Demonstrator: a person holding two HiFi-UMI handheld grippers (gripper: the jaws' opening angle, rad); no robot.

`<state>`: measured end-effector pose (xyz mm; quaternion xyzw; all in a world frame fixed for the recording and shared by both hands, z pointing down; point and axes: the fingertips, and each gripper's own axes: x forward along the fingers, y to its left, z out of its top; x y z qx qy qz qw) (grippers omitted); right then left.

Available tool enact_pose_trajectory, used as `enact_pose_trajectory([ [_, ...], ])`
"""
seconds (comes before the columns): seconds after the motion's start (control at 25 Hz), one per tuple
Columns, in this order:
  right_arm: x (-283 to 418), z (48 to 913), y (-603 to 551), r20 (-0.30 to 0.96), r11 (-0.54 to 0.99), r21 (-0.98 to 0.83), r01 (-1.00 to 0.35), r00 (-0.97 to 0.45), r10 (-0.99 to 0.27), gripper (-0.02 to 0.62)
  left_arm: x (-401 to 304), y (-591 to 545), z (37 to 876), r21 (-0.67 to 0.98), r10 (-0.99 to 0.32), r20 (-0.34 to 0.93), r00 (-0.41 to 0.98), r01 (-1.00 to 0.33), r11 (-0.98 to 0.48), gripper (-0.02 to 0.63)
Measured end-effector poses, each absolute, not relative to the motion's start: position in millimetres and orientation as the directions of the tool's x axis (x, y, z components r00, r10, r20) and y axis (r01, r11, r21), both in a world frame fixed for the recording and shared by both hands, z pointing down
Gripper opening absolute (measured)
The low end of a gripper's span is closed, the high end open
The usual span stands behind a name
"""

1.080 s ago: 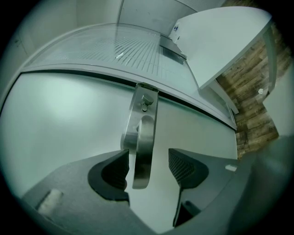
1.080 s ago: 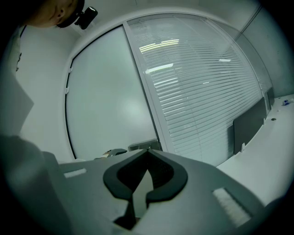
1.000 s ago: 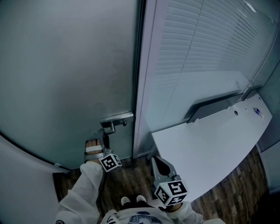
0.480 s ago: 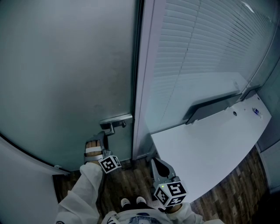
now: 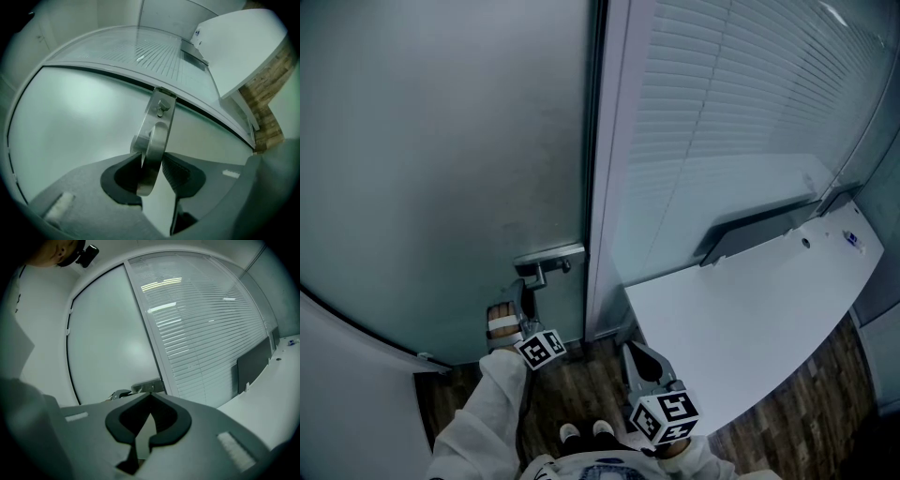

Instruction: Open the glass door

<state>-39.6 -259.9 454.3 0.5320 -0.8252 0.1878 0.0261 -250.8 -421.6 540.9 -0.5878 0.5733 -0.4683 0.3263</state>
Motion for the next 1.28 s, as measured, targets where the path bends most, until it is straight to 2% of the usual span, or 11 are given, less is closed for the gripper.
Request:
enact_pose_trajectory([
  [0.24, -33.9, 459.2, -257.9, 0.261, 0.367, -0.286, -0.885, -0.441, -0.859, 0.003, -251.0, -424.3, 550.5, -0.835, -0.979, 0.177, -0.105, -0.542, -0.093, 0.135],
  [0.4, -28.9, 462.2, -254.6, 0.273, 0.366, -0.293, -0.883, -0.444, -0.853, 0.003, -250.4, -424.0, 563.6, -0.699, -0.975, 0.208, -0.072, -0.708, -0.097, 0.133],
  [0.48, -28.3, 463.6, -253.1, 0.278, 0.371, -0.292, -0.881, -0.450, -0.849, 0.003, -250.0, -423.5, 563.5, -0.668, -0.976, 0.206, -0.066, -0.738, -0.091, 0.133],
  [1.08, -40.9, 467.7, -250.8, 0.274, 0.402, -0.313, -0.861, -0.487, -0.830, 0.003, -247.0, -405.3, 568.8, -0.769, -0.963, 0.268, -0.030, -0.609, -0.195, 0.133],
  [1.28, -41.2, 465.3, -247.8, 0.263, 0.412, -0.324, -0.852, -0.499, -0.826, 0.003, -248.3, -393.6, 558.5, -0.830, -0.968, 0.241, -0.065, -0.531, -0.171, 0.133],
])
